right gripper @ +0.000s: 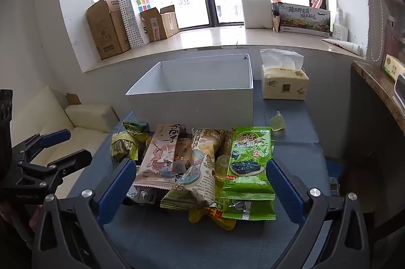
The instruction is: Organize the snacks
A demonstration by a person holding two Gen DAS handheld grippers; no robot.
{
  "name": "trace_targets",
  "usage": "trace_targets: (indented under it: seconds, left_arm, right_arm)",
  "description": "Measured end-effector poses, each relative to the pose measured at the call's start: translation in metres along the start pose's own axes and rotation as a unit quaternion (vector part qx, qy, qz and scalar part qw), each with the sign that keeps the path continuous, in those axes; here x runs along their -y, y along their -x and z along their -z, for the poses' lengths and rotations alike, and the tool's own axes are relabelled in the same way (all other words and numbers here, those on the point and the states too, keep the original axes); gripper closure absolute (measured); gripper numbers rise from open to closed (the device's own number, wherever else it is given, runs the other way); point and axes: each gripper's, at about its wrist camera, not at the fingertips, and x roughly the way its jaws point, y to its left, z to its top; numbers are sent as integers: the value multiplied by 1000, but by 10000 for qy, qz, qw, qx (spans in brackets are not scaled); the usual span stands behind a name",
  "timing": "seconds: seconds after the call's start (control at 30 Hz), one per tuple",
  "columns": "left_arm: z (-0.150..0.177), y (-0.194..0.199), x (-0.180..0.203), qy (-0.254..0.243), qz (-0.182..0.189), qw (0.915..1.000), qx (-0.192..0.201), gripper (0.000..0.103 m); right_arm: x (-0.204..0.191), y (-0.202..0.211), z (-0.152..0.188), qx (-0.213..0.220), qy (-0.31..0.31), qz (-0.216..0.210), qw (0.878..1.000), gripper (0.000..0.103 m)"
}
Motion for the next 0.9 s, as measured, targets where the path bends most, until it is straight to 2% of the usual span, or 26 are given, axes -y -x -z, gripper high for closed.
trace_targets:
  seconds: [0.13, 0.9]
  left_arm:
    - [-1, -3, -1, 11, 19, 10000, -87, 0]
    - [1, 3, -2, 17, 8, 10000, 0, 0]
  right_arm:
    - [0, 0, 0, -43, -3, -16, 10000, 0]
    - [-3, -3, 3, -107, 117, 43, 9999, 0]
